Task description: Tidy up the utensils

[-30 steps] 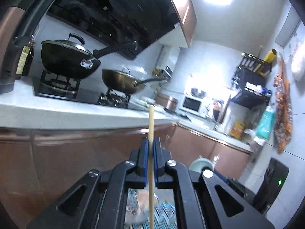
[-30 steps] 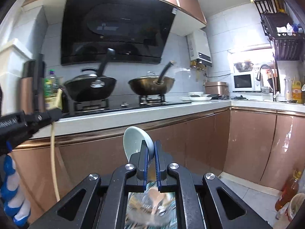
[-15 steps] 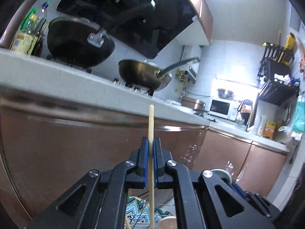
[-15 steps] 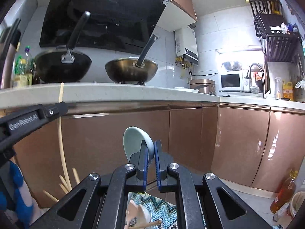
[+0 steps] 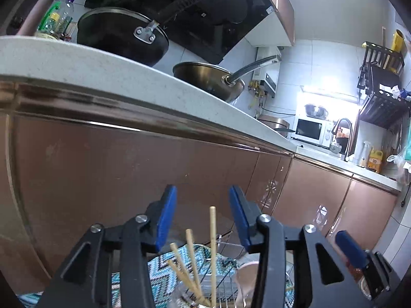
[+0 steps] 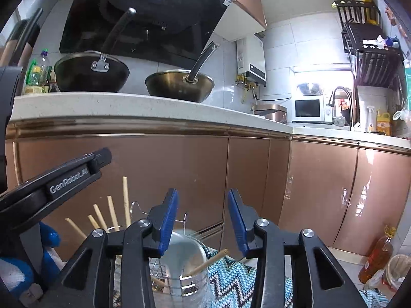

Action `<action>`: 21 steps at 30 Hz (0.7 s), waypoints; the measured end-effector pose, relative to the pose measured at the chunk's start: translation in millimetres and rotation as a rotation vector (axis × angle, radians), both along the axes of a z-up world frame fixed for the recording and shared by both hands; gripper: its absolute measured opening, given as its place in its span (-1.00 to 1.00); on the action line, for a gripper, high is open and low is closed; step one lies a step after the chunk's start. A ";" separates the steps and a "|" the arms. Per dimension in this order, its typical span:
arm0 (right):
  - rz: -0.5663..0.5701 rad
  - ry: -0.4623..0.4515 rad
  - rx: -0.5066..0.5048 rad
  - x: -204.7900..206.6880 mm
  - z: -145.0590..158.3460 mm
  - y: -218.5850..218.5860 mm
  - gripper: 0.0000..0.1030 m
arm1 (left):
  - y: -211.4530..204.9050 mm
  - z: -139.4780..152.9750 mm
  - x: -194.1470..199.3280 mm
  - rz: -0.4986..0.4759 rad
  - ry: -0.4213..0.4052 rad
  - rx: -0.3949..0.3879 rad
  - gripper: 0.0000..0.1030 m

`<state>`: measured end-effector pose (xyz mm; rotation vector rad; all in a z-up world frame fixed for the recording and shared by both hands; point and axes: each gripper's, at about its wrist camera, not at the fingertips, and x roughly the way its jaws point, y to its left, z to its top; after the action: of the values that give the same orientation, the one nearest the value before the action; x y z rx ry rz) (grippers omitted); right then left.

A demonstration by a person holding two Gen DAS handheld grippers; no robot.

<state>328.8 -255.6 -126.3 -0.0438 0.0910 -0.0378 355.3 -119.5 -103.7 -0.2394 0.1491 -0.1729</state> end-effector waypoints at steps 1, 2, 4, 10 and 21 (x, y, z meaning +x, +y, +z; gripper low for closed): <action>-0.004 -0.001 0.003 -4.6 2.4 -0.3 -0.23 | 4.1 3.0 -6.3 0.005 0.005 0.003 -0.17; -0.010 0.000 0.006 -11.0 5.8 -0.5 -0.21 | 7.4 6.8 -11.7 0.011 0.010 0.005 -0.14; -0.031 0.008 0.018 -26.8 13.8 -1.9 -0.10 | 15.3 16.1 -27.2 0.024 0.033 0.022 -0.06; -0.080 0.047 0.051 -86.8 39.2 -6.8 0.32 | 28.6 44.6 -80.9 0.053 0.101 0.131 0.05; -0.221 0.098 0.084 -200.1 74.3 -29.9 1.00 | 45.1 81.8 -199.8 0.076 0.101 0.256 0.35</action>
<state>128.7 -285.4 -52.0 0.0487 0.1952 -0.2525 155.4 -74.3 -21.9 0.0011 0.2602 -0.0647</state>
